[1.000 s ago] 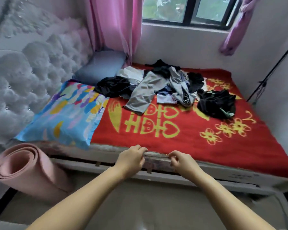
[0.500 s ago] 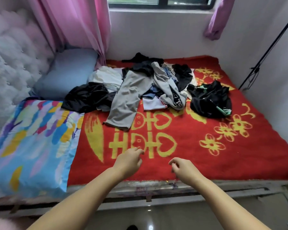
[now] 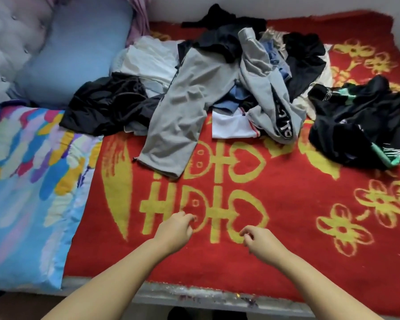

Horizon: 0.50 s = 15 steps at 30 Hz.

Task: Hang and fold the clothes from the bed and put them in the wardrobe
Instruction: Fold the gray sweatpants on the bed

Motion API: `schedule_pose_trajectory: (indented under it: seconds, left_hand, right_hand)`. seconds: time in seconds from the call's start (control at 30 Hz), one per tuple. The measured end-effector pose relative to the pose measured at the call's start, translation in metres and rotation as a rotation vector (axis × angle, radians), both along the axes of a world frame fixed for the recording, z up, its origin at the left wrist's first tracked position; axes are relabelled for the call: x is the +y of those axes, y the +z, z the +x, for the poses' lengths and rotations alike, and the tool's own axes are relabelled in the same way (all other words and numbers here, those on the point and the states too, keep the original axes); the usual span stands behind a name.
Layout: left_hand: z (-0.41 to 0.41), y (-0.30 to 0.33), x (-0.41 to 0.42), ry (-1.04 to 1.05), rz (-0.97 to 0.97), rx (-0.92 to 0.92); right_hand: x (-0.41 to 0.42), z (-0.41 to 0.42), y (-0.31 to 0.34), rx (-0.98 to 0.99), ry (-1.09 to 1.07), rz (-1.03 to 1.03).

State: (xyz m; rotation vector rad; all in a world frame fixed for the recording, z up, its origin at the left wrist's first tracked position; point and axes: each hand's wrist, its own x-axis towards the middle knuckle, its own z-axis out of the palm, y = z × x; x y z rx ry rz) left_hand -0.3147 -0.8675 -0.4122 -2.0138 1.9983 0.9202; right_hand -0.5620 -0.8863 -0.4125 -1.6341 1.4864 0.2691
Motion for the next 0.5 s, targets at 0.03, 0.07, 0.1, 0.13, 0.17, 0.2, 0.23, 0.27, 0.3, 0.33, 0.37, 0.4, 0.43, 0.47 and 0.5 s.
schedule_pose_trajectory:
  seconds: [0.03, 0.07, 0.1, 0.13, 0.17, 0.2, 0.23, 0.27, 0.3, 0.33, 0.37, 0.4, 0.43, 0.47, 0.5]
  left_hand:
    - [0.0, -0.012, -0.013, 0.002, 0.007, -0.022]
    - [0.001, -0.025, -0.026, 0.0, 0.007, -0.044]
    - [0.002, -0.037, -0.04, -0.001, 0.003, -0.061]
    - [0.004, -0.049, -0.054, -0.004, -0.007, -0.071]
    - [0.008, -0.062, -0.069, -0.013, -0.026, -0.081]
    - [0.012, -0.074, -0.081, -0.033, -0.052, -0.104]
    - [0.018, -0.088, -0.092, -0.058, -0.076, -0.14]
    - [0.026, -0.102, -0.103, -0.08, -0.099, -0.182]
    - [0.034, -0.116, -0.113, -0.101, -0.127, -0.229]
    - [0.042, -0.13, -0.124, -0.119, -0.159, -0.288]
    - [0.052, -0.143, -0.134, -0.127, -0.18, -0.346]
    - [0.062, -0.156, -0.143, -0.116, -0.182, -0.379]
    - [0.071, -0.167, -0.152, -0.094, -0.169, -0.383]
    - [0.079, -0.175, -0.16, -0.079, -0.139, -0.377]
    - [0.085, -0.181, -0.166, -0.076, -0.134, -0.347]
  right_hand:
    - [-0.016, 0.004, -0.01, 0.005, 0.031, -0.006]
    - [-0.032, 0.01, -0.022, 0.012, 0.053, -0.017]
    - [-0.048, 0.016, -0.036, 0.021, 0.072, -0.036]
    - [-0.062, 0.023, -0.05, 0.032, 0.088, -0.061]
    - [-0.075, 0.03, -0.065, 0.043, 0.097, -0.082]
    - [-0.085, 0.038, -0.079, 0.058, 0.1, -0.099]
    - [-0.093, 0.046, -0.095, 0.077, 0.099, -0.123]
    - [-0.099, 0.053, -0.109, 0.102, 0.1, -0.15]
    - [-0.103, 0.059, -0.123, 0.131, 0.104, -0.175]
    - [-0.105, 0.065, -0.135, 0.16, 0.109, -0.194]
    - [-0.106, 0.07, -0.147, 0.184, 0.113, -0.225]
    - [-0.105, 0.074, -0.158, 0.209, 0.116, -0.265]
    - [-0.102, 0.077, -0.169, 0.232, 0.115, -0.314]
    - [-0.097, 0.077, -0.177, 0.251, 0.11, -0.367]
    - [-0.093, 0.076, -0.186, 0.259, 0.1, -0.428]
